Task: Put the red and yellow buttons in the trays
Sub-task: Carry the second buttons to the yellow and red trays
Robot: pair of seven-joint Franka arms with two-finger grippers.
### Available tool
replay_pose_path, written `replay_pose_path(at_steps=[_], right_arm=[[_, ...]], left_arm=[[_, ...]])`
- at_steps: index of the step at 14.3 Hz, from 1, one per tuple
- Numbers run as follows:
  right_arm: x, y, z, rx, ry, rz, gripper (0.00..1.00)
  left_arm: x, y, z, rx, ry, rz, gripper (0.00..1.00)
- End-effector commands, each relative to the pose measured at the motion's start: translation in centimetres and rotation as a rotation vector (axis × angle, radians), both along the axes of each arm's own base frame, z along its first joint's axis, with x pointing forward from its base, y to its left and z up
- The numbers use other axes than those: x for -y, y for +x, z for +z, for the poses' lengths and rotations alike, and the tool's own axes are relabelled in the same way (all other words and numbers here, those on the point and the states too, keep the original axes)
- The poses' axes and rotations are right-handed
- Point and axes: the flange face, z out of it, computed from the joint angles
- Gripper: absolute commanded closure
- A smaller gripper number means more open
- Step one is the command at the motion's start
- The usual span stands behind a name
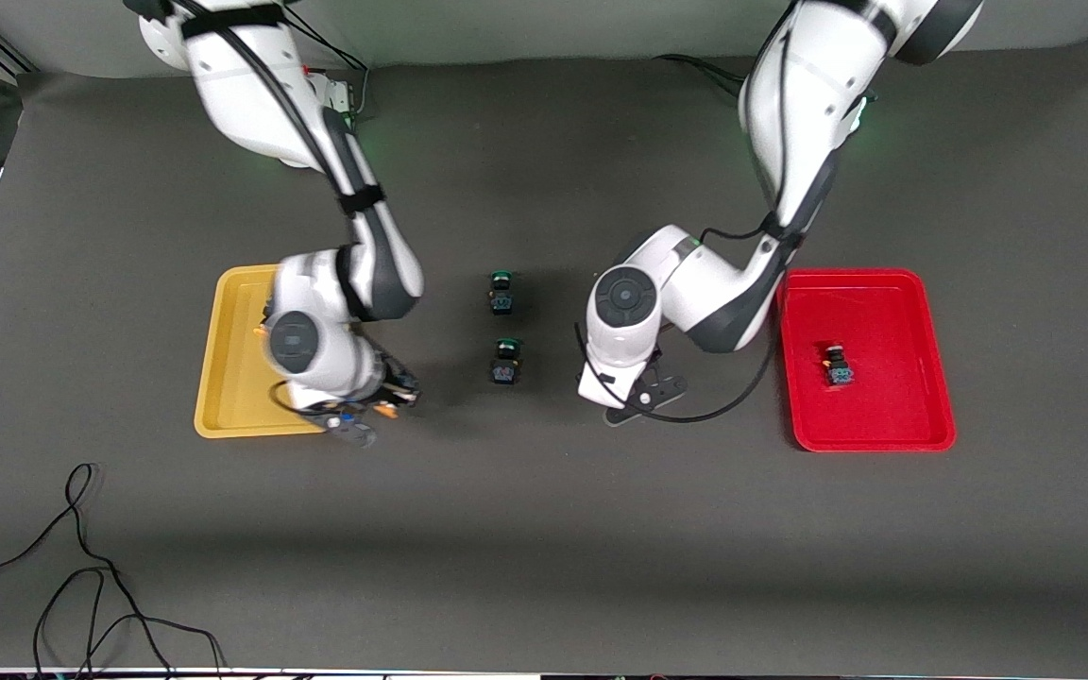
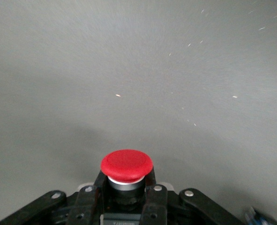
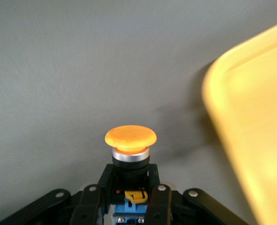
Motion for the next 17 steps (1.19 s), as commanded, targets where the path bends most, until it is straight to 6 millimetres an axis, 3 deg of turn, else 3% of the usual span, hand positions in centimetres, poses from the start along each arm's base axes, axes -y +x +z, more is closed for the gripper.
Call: replay_pose_path(at_steps=[1, 3, 5, 6, 9, 10, 12, 15, 17], right_arm=[[7.5, 0.2, 7.5, -0.022, 0.089, 0.038, 0.91], [11.3, 0.1, 9.4, -0.015, 0.102, 0.050, 0.91], [14.0, -0.2, 9.1, -0.023, 0.100, 0.063, 0.91], [14.8, -0.6, 8.2, -0.030, 0.097, 0.059, 0.91], [17.2, -3.0, 3.1, -0.011, 0.071, 0.060, 0.91], [18.2, -3.9, 1.3, 0.012, 0.048, 0.065, 0.91], [18.9, -5.4, -1.3, 0.038, 0.031, 0.066, 0.91], [19.3, -5.6, -3.2, 0.034, 0.056, 0.062, 0.90], [18.7, -5.6, -4.1, 0.036, 0.063, 0.040, 0.89]], left_arm=[[-4.8, 0.1, 7.6, -0.082, -0.024, -0.118, 0.96], [-10.1, 0.5, 9.3, -0.165, -0.021, -0.234, 0.96], [-17.8, 0.5, 10.9, -0.193, -0.027, -0.314, 0.96], [-22.3, -0.1, 11.1, -0.208, -0.035, -0.360, 0.96], [-36.0, -0.2, 9.3, -0.236, -0.075, -0.488, 0.96], [-39.4, 0.0, 8.3, -0.221, -0.077, -0.522, 0.96], [-44.9, -0.4, 3.7, -0.188, -0.051, -0.549, 0.96], [-48.1, -1.9, -5.6, -0.084, -0.007, -0.582, 0.95], [-48.9, -2.4, -9.3, -0.049, -0.004, -0.586, 0.95]])
